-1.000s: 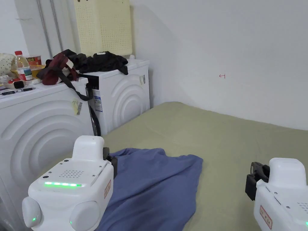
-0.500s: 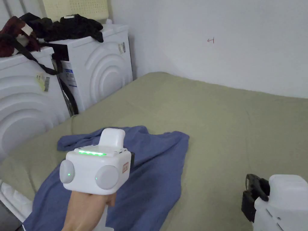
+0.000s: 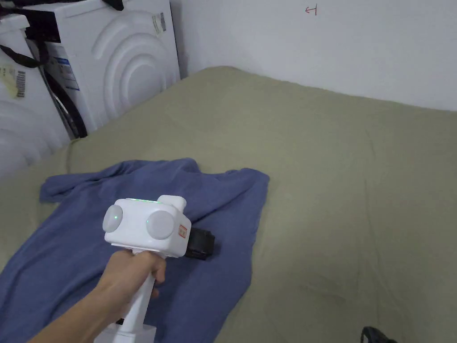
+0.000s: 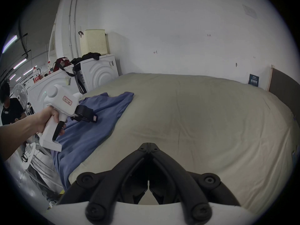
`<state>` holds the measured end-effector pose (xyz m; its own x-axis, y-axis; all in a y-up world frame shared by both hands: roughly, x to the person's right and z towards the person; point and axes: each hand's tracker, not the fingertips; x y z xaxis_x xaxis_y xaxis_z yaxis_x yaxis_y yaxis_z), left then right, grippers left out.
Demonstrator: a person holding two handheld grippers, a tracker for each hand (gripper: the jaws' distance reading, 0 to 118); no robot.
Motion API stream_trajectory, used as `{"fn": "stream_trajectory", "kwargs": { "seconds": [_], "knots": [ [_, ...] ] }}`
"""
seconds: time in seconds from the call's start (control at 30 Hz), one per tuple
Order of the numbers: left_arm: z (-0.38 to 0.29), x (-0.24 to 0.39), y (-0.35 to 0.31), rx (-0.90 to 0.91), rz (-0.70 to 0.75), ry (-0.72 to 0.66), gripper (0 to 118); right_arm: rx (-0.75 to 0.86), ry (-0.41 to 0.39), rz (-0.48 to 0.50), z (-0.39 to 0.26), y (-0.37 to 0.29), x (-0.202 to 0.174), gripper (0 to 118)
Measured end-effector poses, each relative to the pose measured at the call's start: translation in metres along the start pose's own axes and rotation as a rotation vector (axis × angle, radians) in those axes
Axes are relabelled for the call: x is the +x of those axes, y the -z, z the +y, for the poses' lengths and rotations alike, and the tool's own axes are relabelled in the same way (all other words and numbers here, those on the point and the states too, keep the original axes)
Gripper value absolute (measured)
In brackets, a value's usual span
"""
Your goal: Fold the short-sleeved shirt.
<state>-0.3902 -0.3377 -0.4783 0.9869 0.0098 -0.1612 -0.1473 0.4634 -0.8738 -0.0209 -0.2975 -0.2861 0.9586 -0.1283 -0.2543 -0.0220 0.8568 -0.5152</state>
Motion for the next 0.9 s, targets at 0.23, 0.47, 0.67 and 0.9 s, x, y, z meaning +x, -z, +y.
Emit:
{"fn": "stream_trajectory", "kwargs": {
  "seconds": [0.23,0.47,0.67,0.9],
  "knots": [
    [-0.017,0.008,-0.005,0.043,0.057,-0.002,93,-0.023,-0.004,-0.004,-0.002,-0.016,0.003,2],
    [-0.017,0.011,-0.045,0.091,0.023,-0.025,0,0.016,0.027,-0.061,0.008,-0.067,0.030,2],
    [-0.017,0.091,-0.113,0.205,0.003,0.137,0,0.050,0.037,-0.158,0.010,-0.127,0.071,2],
    [-0.003,0.231,-0.147,0.250,-0.224,0.275,0,0.079,0.069,-0.318,0.002,-0.189,0.123,2]
  ]
}}
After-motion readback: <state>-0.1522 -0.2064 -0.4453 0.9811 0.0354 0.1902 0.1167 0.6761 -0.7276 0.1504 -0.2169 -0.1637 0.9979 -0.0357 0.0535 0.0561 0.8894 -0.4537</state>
